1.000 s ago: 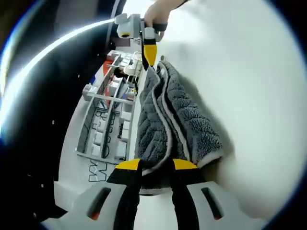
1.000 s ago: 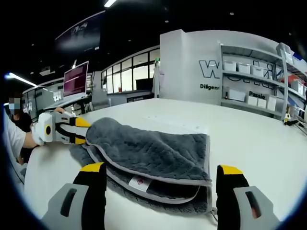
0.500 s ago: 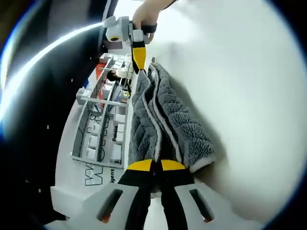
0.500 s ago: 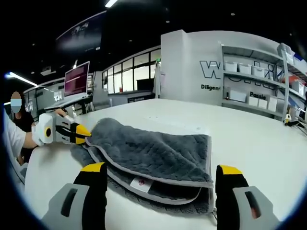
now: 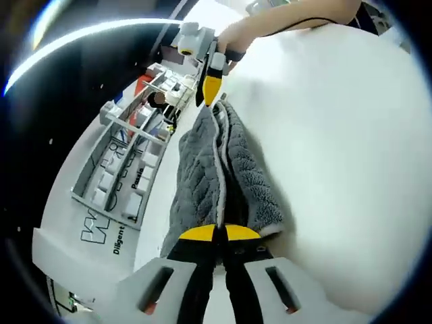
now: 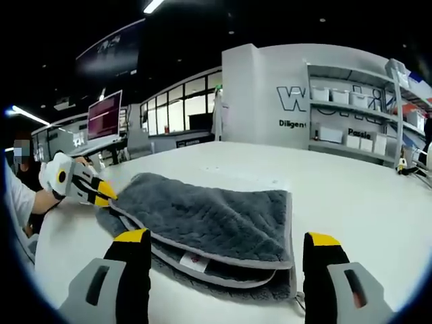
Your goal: Open the folded towel by lifting each exposed corner and separating the folded layers until the towel lies flat within the target outline without major curled edges
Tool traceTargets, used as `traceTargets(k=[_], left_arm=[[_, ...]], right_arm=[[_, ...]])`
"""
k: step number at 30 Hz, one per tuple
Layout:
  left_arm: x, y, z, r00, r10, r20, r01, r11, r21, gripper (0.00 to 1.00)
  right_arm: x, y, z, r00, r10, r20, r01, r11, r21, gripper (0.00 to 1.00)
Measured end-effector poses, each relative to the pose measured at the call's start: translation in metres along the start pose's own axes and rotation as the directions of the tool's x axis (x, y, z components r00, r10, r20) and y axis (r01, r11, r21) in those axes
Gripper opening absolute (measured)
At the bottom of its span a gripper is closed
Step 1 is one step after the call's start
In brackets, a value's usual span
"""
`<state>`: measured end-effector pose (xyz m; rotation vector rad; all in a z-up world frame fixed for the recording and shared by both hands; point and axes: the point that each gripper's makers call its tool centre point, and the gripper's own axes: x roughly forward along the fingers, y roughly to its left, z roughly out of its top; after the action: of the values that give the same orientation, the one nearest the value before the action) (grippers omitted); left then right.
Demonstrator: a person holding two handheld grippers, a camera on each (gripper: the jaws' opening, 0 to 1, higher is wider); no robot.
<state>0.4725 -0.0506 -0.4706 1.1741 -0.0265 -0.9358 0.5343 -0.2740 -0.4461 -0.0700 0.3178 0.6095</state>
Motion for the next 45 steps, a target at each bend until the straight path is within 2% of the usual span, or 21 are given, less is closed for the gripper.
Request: traceTargets(k=[5,7,9,11,12,14,15,18,19,20,21,23,26,31,34,35,39,41,42,45], left_arm=[[-0.006,-0.008,0.007,0.997,-0.069,0.034,0.073,0.989,-0.129,0.02],[-0.008,-0.014,0.010,0.992,-0.110,0.056,0.119,0.972,-0.200,0.02],[-0.011,-0.021,0.016,0.981,-0.164,0.101,0.186,0.942,-0.281,0.02],[-0.013,-0.025,0.023,0.969,-0.196,0.153,0.237,0.916,-0.323,0.02],[-0.015,-0.028,0.028,0.957,-0.217,0.193,0.274,0.893,-0.357,0.02],[-0.019,-0.032,0.034,0.939,-0.255,0.233,0.335,0.836,-0.434,0.02],[-0.021,-0.034,0.039,0.925,-0.273,0.266,0.372,0.798,-0.474,0.02],[-0.030,-0.039,0.055,0.872,-0.316,0.373,0.481,0.690,-0.541,0.02],[-0.035,-0.040,0.062,0.848,-0.326,0.417,0.522,0.647,-0.555,0.02],[-0.037,-0.040,0.066,0.836,-0.329,0.439,0.540,0.627,-0.561,0.02],[-0.041,-0.042,0.071,0.814,-0.340,0.472,0.575,0.593,-0.564,0.02],[-0.046,-0.044,0.079,0.784,-0.345,0.517,0.613,0.564,-0.553,0.02],[-0.052,-0.045,0.086,0.757,-0.340,0.557,0.644,0.533,-0.549,0.03],[-0.057,-0.030,0.092,0.738,-0.261,0.622,0.661,0.462,-0.591,0.03],[-0.057,-0.014,0.085,0.750,-0.191,0.633,0.644,0.429,-0.633,0.03],[-0.056,-0.008,0.082,0.762,-0.160,0.627,0.627,0.420,-0.655,0.03],[-0.052,0.009,0.065,0.810,-0.080,0.581,0.555,0.425,-0.715,0.02],[-0.048,0.014,0.055,0.843,-0.054,0.535,0.498,0.452,-0.740,0.02],[-0.047,0.016,0.051,0.852,-0.044,0.521,0.481,0.457,-0.748,0.02],[-0.042,0.025,0.035,0.883,0.000,0.469,0.417,0.457,-0.786,0.02]], right_arm=[[0.000,0.000,0.000,1.000,0.002,-0.001,-0.002,1.000,-0.001,0.95],[0.000,0.000,0.001,1.000,0.002,-0.001,-0.002,1.000,-0.004,0.95],[0.001,0.000,0.001,1.000,0.003,-0.002,-0.003,1.000,-0.005,0.95],[0.001,0.000,0.000,1.000,0.005,-0.003,-0.005,1.000,-0.003,0.95],[0.001,0.000,0.000,1.000,0.004,-0.003,-0.004,1.000,-0.002,0.95],[0.001,-0.001,0.000,1.000,0.002,-0.005,-0.002,1.000,-0.003,0.95],[0.000,-0.001,0.000,1.000,0.001,-0.005,-0.002,1.000,-0.004,0.95],[-0.002,0.000,0.001,1.000,-0.001,0.004,0.001,1.000,-0.002,0.95],[-0.002,0.000,0.002,1.000,-0.001,0.006,0.001,1.000,0.000,0.95],[-0.002,-0.001,0.002,1.000,-0.002,0.009,0.002,1.000,0.002,0.95],[-0.002,-0.001,0.003,1.000,-0.005,0.011,0.005,1.000,0.003,0.95],[-0.003,-0.003,0.003,1.000,-0.011,0.013,0.011,1.000,0.002,0.95],[-0.004,-0.003,0.004,1.000,-0.017,0.019,0.017,1.000,0.002,0.95],[-0.005,-0.005,0.007,0.999,-0.025,0.032,0.025,1.000,0.002,0.95],[-0.005,-0.006,0.008,0.999,-0.029,0.034,0.029,1.000,0.002,0.95],[-0.005,-0.007,0.008,0.999,-0.031,0.035,0.031,1.000,0.003,0.95],[-0.006,-0.007,0.010,0.998,-0.033,0.045,0.033,0.999,0.005,0.94],[-0.007,-0.007,0.013,0.998,-0.031,0.058,0.030,1.000,0.006,0.94],[-0.009,-0.008,0.015,0.997,-0.032,0.068,0.032,0.999,0.005,0.94],[-0.013,-0.010,0.022,0.994,-0.040,0.098,0.040,0.999,0.000,0.94]])
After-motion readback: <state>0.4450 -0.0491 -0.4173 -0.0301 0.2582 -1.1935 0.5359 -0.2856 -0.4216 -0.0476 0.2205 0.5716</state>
